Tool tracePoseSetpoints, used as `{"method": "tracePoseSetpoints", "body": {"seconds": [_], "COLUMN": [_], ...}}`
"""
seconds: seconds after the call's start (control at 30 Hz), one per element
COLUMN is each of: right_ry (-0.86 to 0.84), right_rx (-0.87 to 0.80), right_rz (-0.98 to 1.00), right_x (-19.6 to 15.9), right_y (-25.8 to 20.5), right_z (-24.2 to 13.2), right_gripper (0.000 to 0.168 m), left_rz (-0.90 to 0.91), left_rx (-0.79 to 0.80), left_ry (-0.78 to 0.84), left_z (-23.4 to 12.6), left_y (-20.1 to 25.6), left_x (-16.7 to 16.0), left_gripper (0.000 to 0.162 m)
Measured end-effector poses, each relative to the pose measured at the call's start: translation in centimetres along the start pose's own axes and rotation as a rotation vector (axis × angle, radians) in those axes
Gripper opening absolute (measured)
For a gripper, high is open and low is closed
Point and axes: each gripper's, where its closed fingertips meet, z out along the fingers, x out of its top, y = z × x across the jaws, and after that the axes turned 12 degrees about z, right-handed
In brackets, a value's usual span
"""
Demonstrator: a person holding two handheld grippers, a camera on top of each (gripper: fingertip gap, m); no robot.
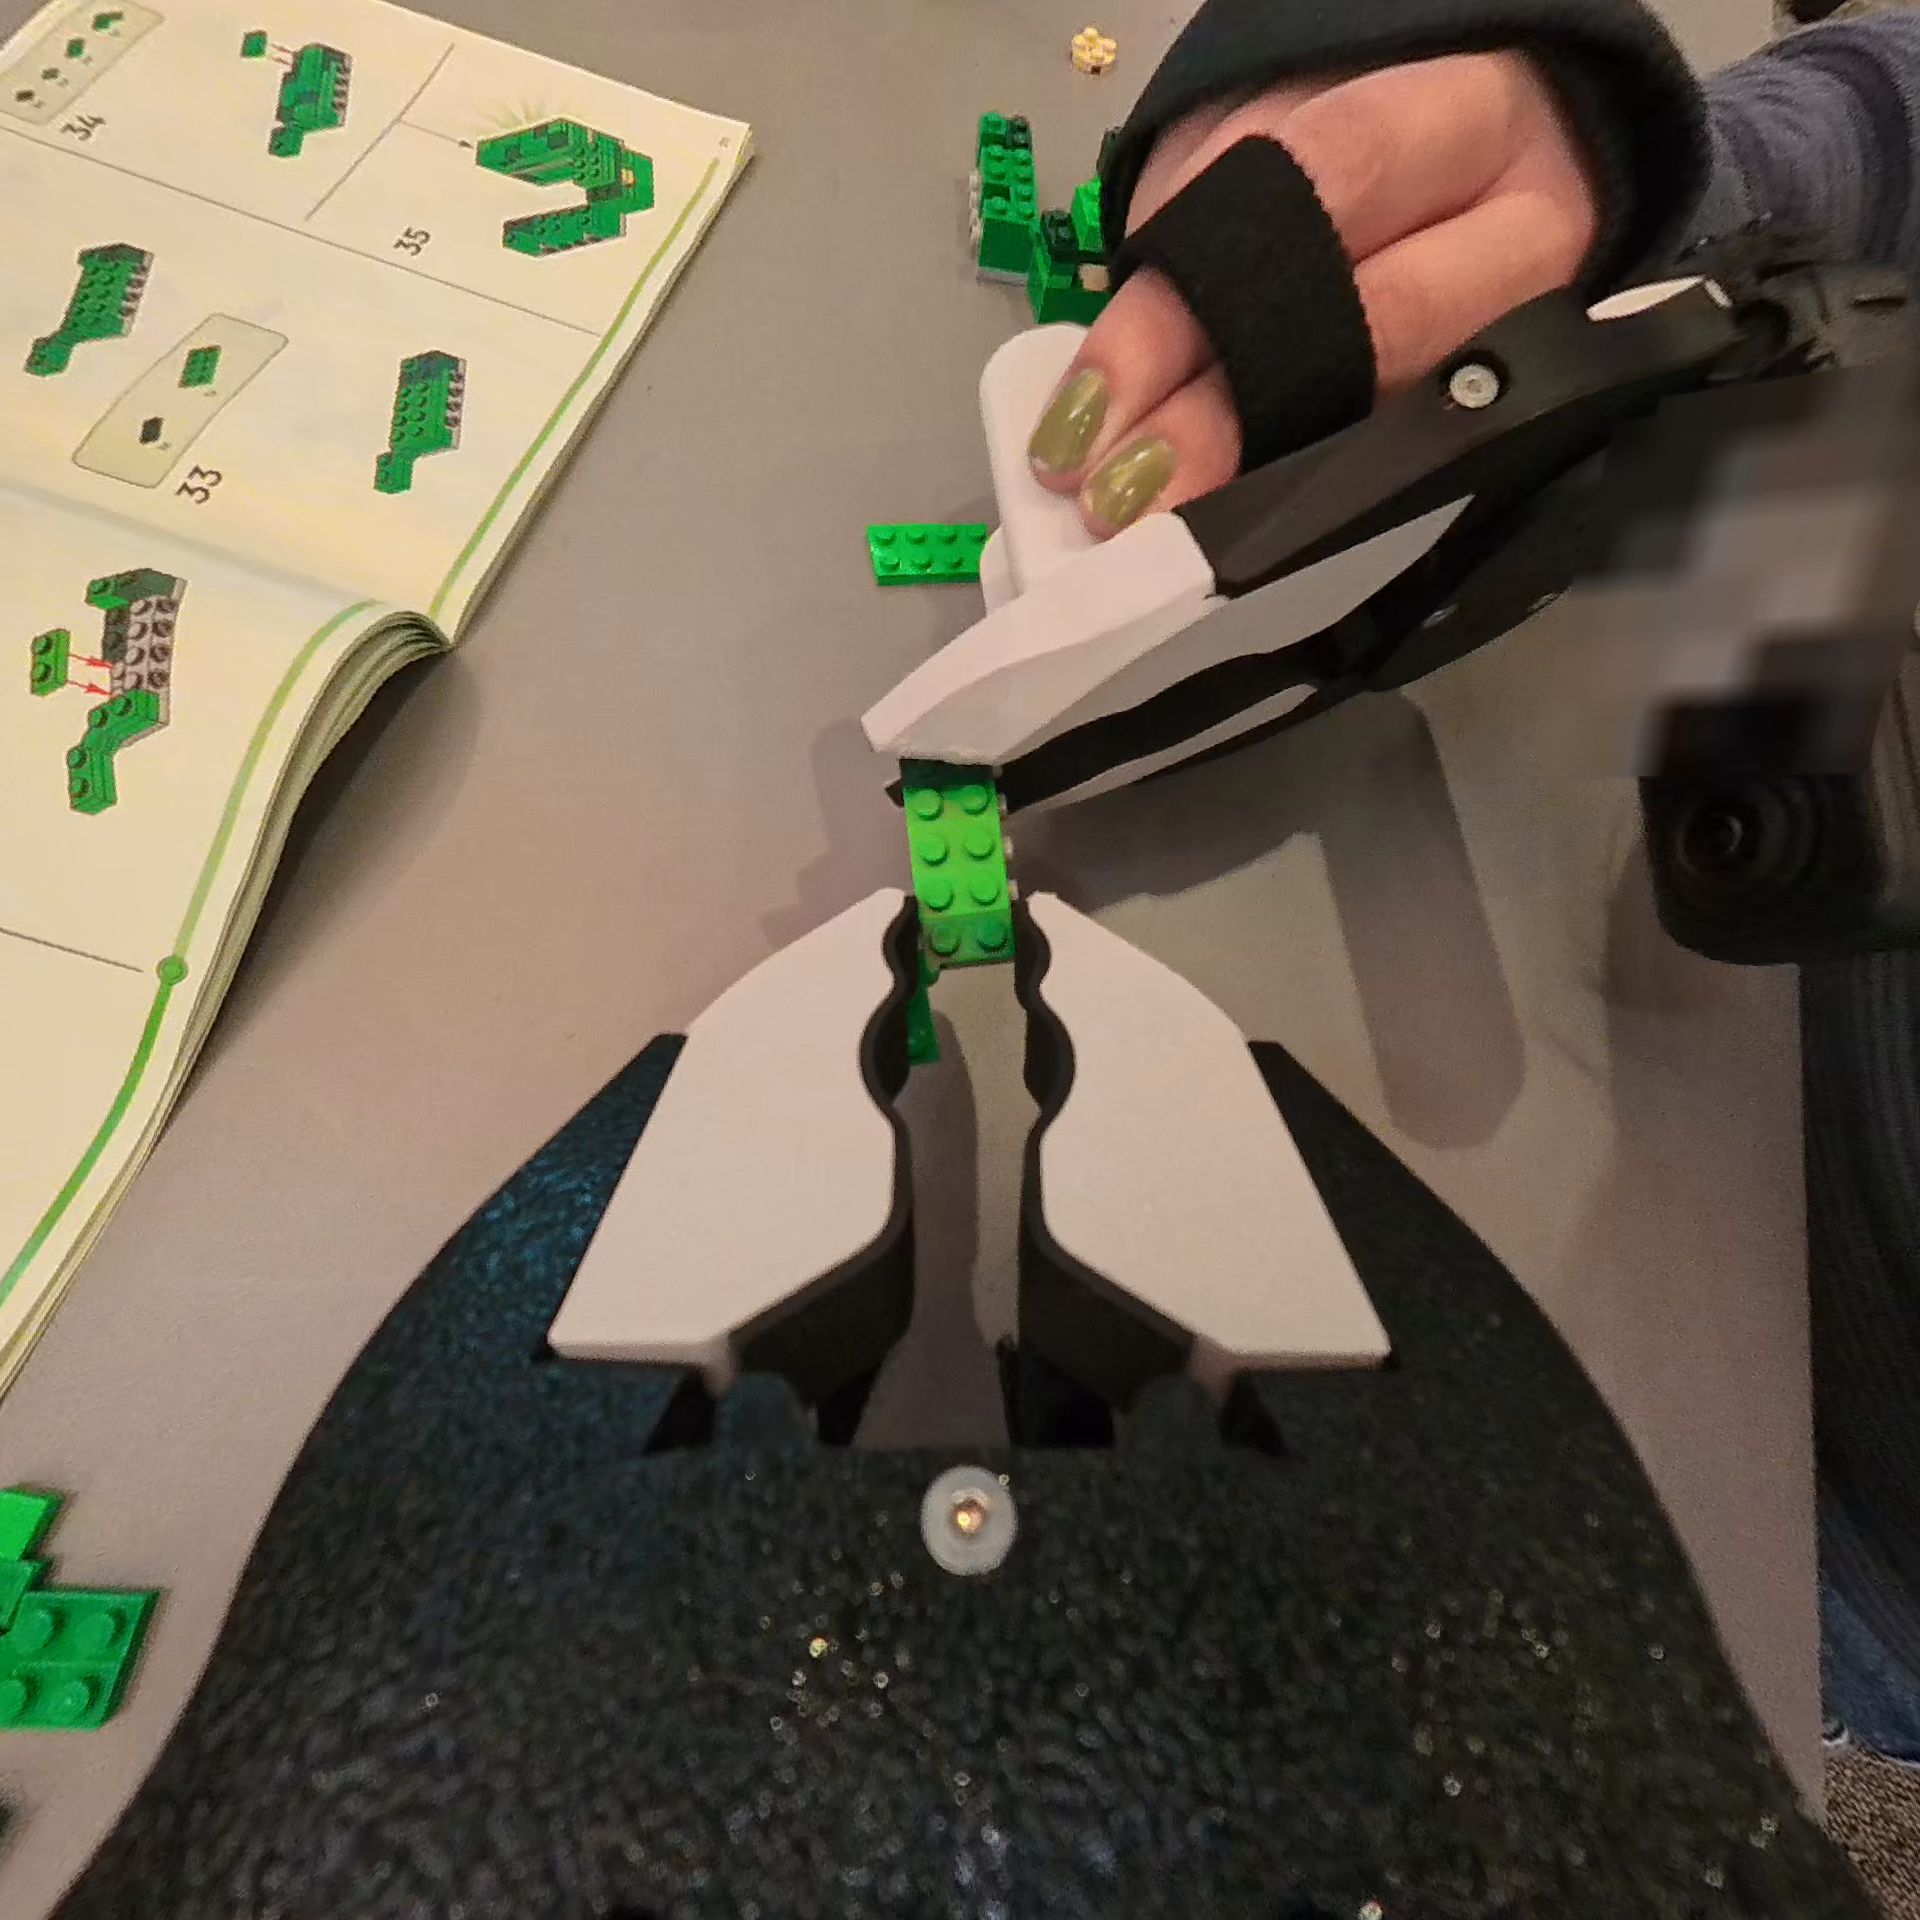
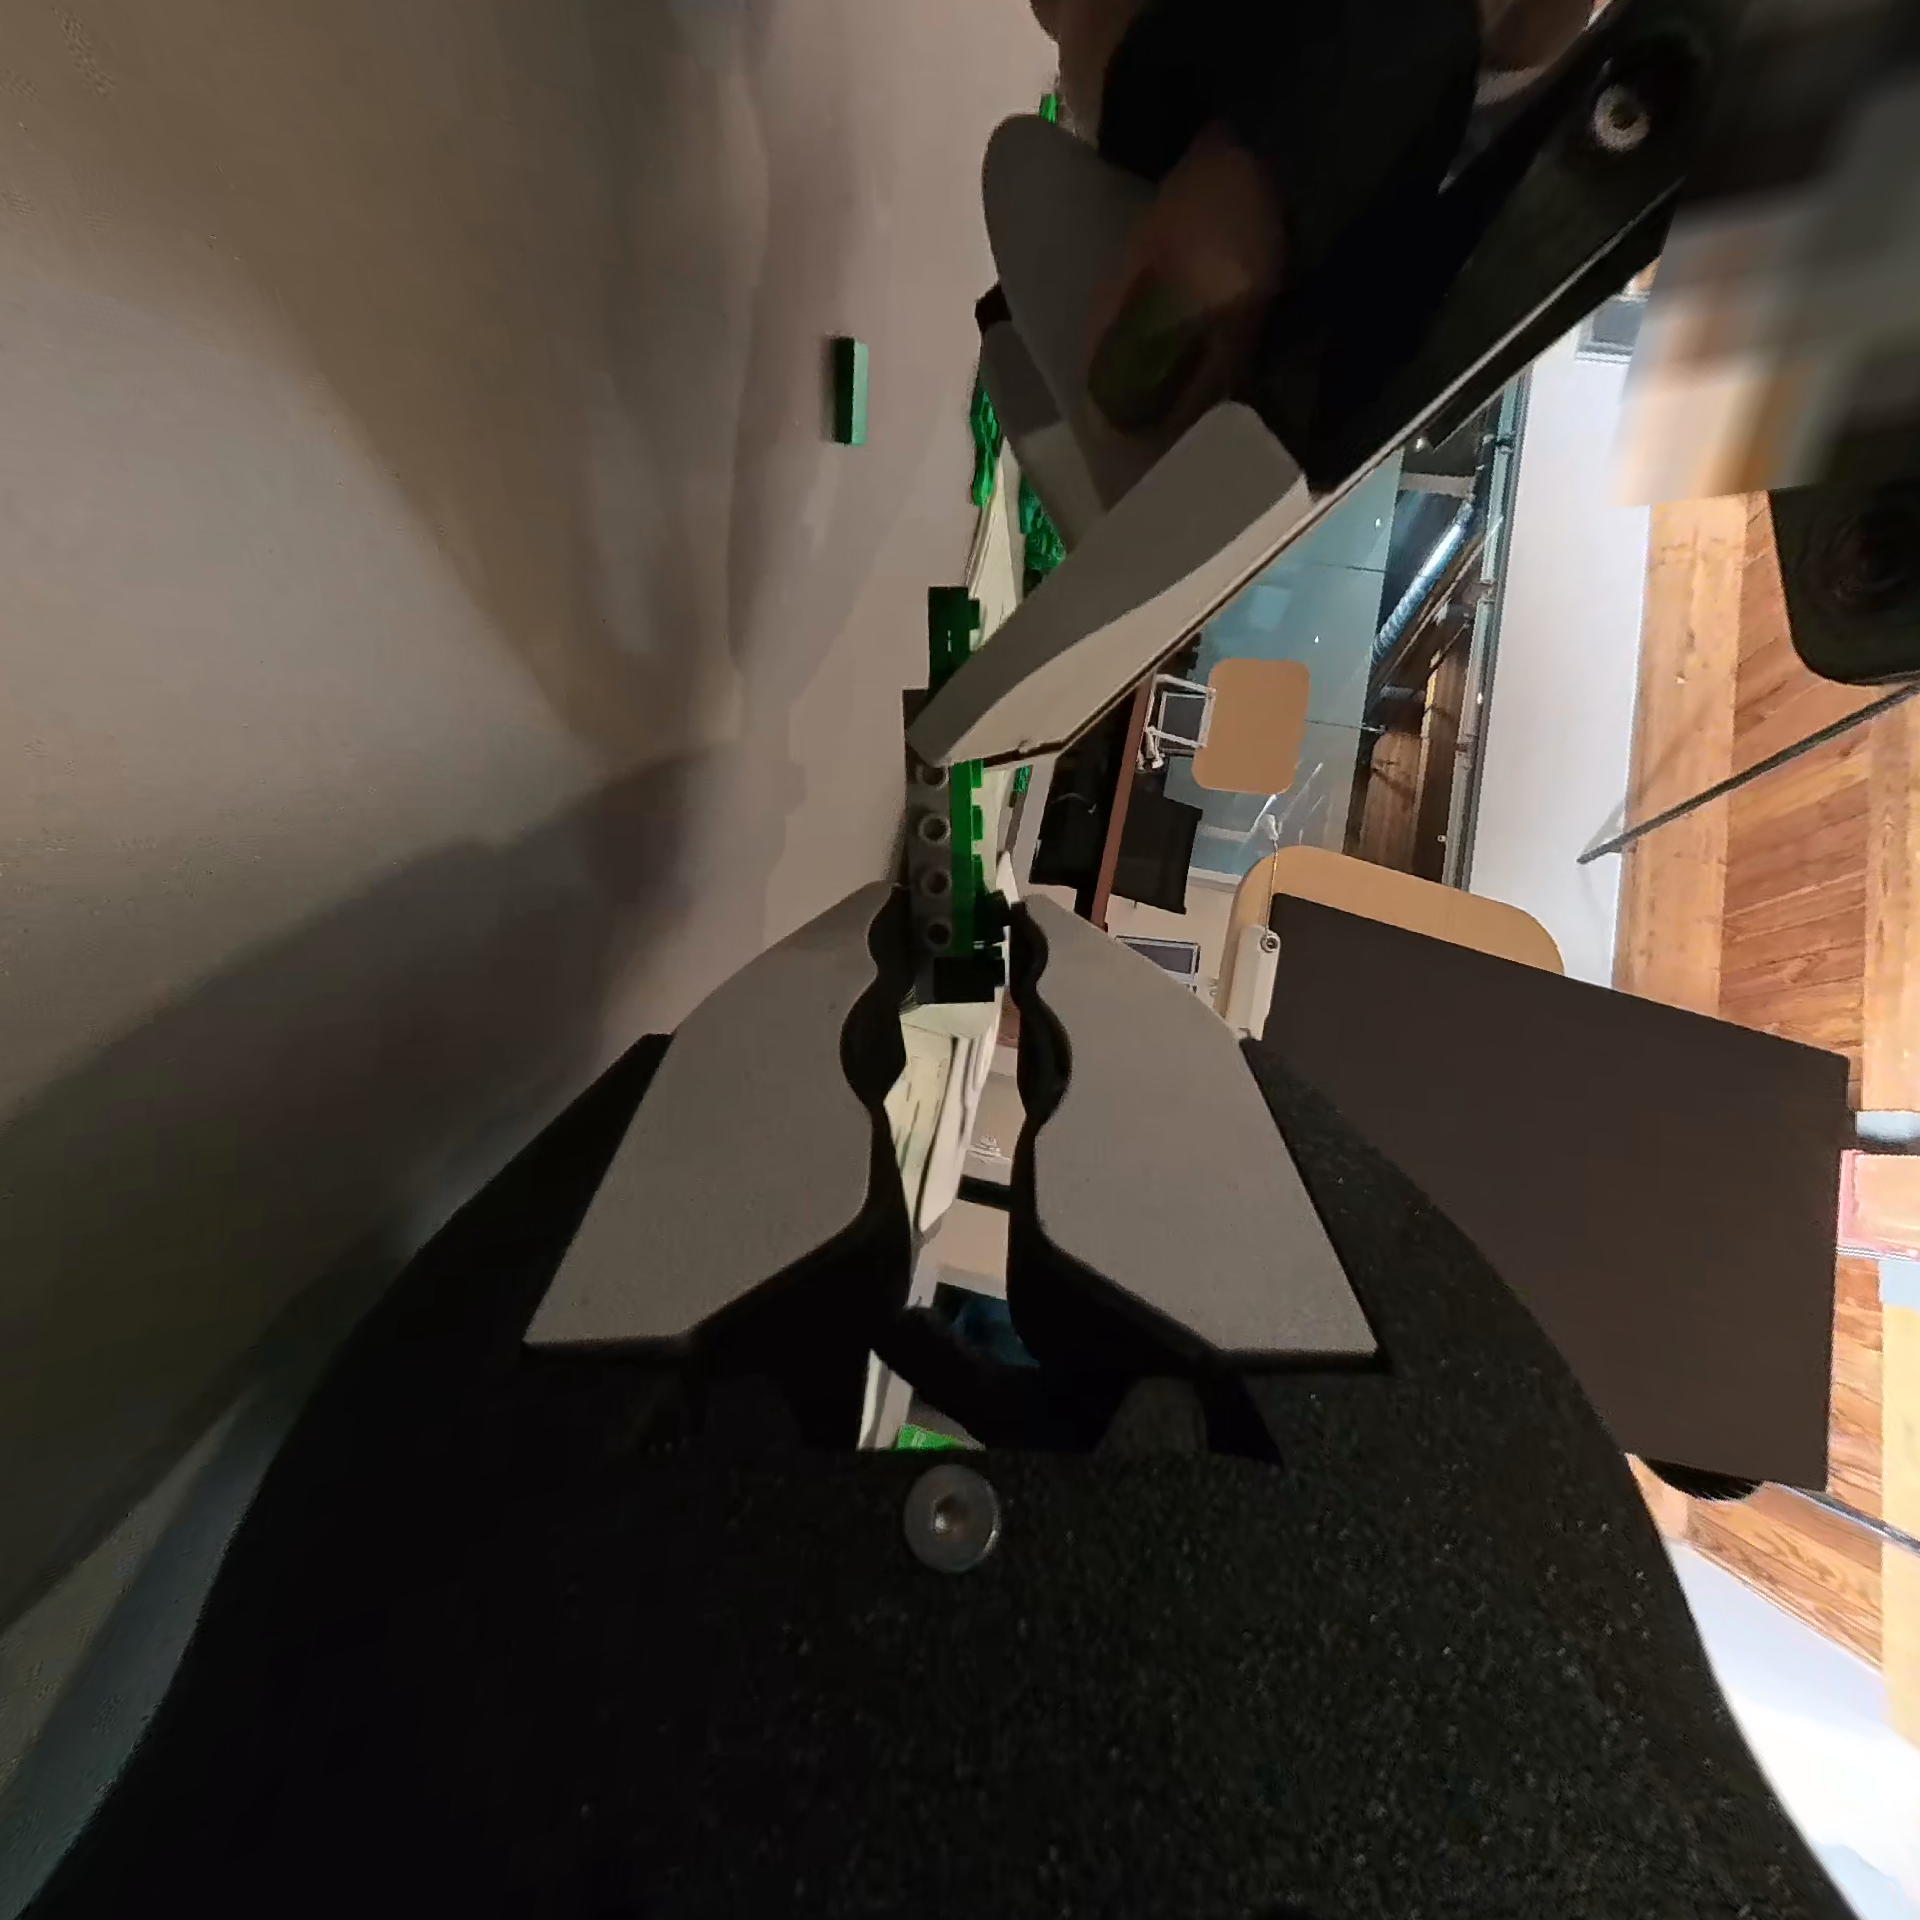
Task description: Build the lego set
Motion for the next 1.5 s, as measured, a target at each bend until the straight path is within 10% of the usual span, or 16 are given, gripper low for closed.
{"method": "tracePoseSetpoints", "body": {"seconds": [0.3,0.4,0.63,1.5], "right_ry": [0.080,0.049,-0.002,0.166], "right_rx": [0.133,0.242,0.449,0.614], "right_rz": [0.306,0.450,0.599,0.734], "right_x": [0.1,-0.2,0.0,1.7], "right_y": [0.0,-0.2,-0.8,2.3], "right_z": [-0.6,-0.6,-0.9,-3.3], "right_gripper": [0.016,0.016,0.017,0.017], "left_rz": [0.024,0.177,0.661,0.590], "left_rx": [-0.051,0.081,0.368,0.255], "left_ry": [0.093,0.102,-0.060,0.275], "left_z": [-0.5,-0.8,-0.1,-1.7], "left_y": [0.5,-0.4,-0.9,0.9], "left_x": [1.2,1.9,1.5,4.4], "left_gripper": [0.018,0.041,0.035,0.012]}}
